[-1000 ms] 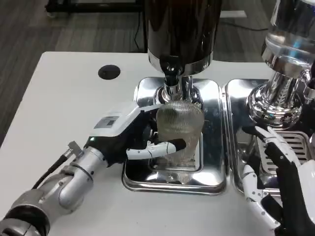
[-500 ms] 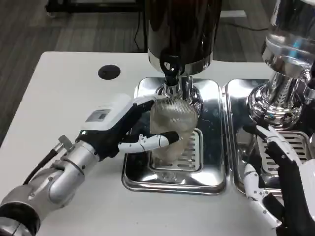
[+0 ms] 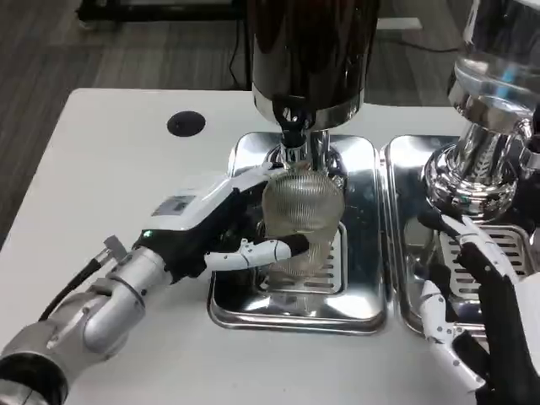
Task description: Grasp the cup under the faucet to collect the drink, then remove the cup.
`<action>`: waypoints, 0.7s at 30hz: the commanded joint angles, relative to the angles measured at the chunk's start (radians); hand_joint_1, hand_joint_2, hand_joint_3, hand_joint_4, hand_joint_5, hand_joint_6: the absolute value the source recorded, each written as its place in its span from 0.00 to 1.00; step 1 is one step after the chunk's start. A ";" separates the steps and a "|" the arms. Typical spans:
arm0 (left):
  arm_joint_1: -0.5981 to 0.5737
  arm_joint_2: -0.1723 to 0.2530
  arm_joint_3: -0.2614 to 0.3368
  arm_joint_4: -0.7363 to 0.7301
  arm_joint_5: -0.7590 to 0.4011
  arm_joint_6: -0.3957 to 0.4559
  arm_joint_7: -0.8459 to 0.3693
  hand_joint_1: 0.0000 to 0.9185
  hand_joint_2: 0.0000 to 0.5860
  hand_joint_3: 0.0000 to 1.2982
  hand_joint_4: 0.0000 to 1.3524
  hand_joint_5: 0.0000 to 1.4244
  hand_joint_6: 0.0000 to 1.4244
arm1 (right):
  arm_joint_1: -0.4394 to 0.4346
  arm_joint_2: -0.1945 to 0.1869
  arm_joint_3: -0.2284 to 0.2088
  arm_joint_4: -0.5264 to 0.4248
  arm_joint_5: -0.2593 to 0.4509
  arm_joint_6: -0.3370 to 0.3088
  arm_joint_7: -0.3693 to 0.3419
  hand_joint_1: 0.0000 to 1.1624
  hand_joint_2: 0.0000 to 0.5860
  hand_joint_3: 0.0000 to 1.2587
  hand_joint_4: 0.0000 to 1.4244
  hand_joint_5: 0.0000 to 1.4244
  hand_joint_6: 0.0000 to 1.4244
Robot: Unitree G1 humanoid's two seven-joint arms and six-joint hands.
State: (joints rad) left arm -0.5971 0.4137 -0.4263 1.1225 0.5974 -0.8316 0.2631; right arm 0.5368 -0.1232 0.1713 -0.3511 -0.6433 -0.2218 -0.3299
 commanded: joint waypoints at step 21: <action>0.063 0.190 0.250 -0.259 -0.482 -0.181 -0.480 0.04 0.21 0.11 0.09 0.12 0.18 | -0.042 0.006 0.015 0.064 0.018 -0.027 -0.012 0.39 1.00 0.21 0.10 0.09 0.19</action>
State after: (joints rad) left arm -0.4878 0.5823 -0.2094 0.9033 0.2347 -0.9838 -0.0814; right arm 0.5053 -0.1213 0.1887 -0.2974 -0.6383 -0.2318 -0.3307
